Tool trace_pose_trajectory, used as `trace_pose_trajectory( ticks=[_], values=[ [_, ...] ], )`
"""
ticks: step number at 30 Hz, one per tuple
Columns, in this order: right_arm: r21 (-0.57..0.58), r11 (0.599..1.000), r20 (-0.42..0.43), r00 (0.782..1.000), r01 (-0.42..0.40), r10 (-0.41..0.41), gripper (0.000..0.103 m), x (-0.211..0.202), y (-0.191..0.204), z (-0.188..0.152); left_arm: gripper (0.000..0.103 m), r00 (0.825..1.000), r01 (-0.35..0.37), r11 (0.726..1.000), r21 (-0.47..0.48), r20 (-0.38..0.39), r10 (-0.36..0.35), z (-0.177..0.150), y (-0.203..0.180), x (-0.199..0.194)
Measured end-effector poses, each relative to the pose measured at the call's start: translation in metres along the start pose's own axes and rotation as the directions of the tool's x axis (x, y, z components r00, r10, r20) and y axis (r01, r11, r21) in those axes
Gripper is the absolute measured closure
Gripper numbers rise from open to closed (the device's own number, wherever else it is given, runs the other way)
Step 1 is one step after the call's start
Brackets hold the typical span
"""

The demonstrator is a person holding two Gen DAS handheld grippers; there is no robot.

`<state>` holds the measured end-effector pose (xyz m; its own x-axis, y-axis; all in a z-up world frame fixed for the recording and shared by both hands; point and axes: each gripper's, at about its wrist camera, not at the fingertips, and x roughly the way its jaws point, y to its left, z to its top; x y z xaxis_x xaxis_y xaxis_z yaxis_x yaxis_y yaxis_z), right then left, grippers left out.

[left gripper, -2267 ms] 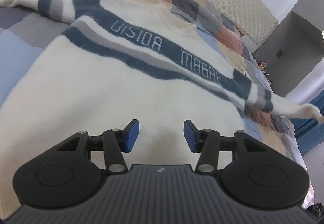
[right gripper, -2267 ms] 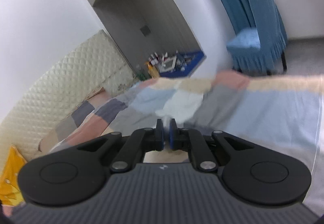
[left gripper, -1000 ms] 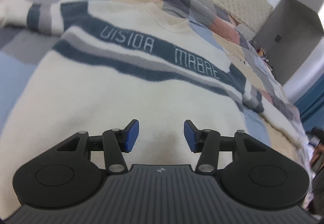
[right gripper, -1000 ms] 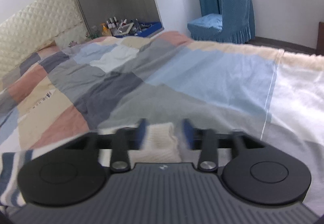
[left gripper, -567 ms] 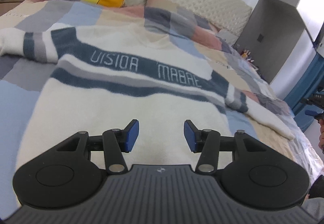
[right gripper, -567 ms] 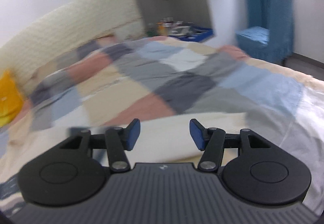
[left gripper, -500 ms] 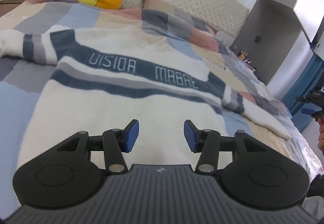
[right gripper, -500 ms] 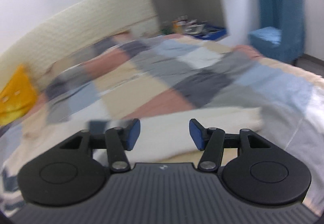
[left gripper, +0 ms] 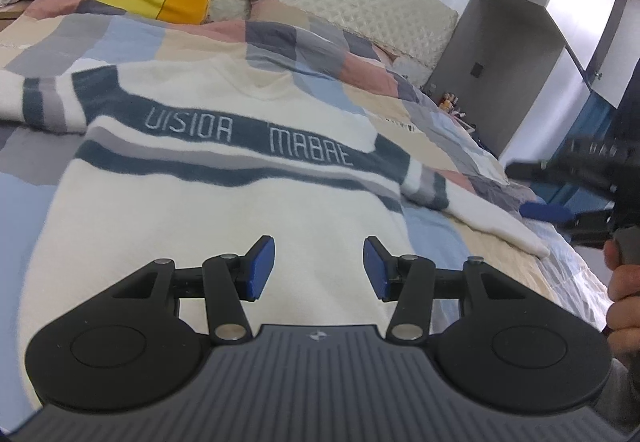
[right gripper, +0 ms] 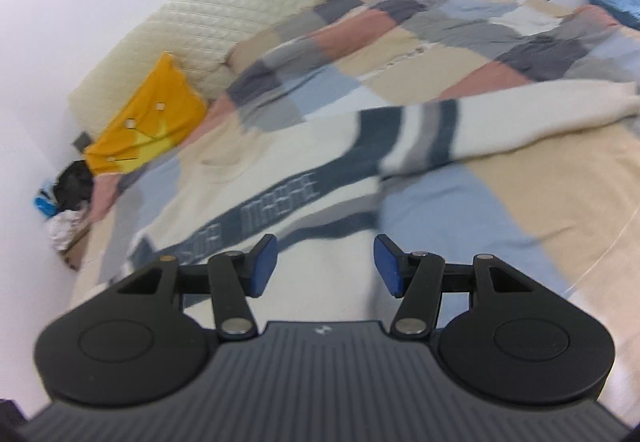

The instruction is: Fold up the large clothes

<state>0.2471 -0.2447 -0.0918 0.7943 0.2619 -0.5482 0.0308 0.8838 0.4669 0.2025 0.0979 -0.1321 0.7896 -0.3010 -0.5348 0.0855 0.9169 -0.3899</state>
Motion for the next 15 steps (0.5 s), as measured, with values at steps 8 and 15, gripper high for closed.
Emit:
trace_pose_trajectory(
  ticks=[8, 15],
  values=[
    [0.016, 1.0, 0.085, 0.996, -0.011, 0.01, 0.045, -0.007, -0.007, -0.017, 0.049, 0.99, 0.11, 0.994, 0.01, -0.087, -0.109, -0.013, -0.011, 0.018],
    [0.091, 0.993, 0.055, 0.996, 0.071, -0.077, 0.045, 0.007, -0.056, -0.035, 0.061, 0.962, 0.227, 0.974, 0.021, -0.158, -0.221, -0.029, -0.027, 0.035]
  ],
)
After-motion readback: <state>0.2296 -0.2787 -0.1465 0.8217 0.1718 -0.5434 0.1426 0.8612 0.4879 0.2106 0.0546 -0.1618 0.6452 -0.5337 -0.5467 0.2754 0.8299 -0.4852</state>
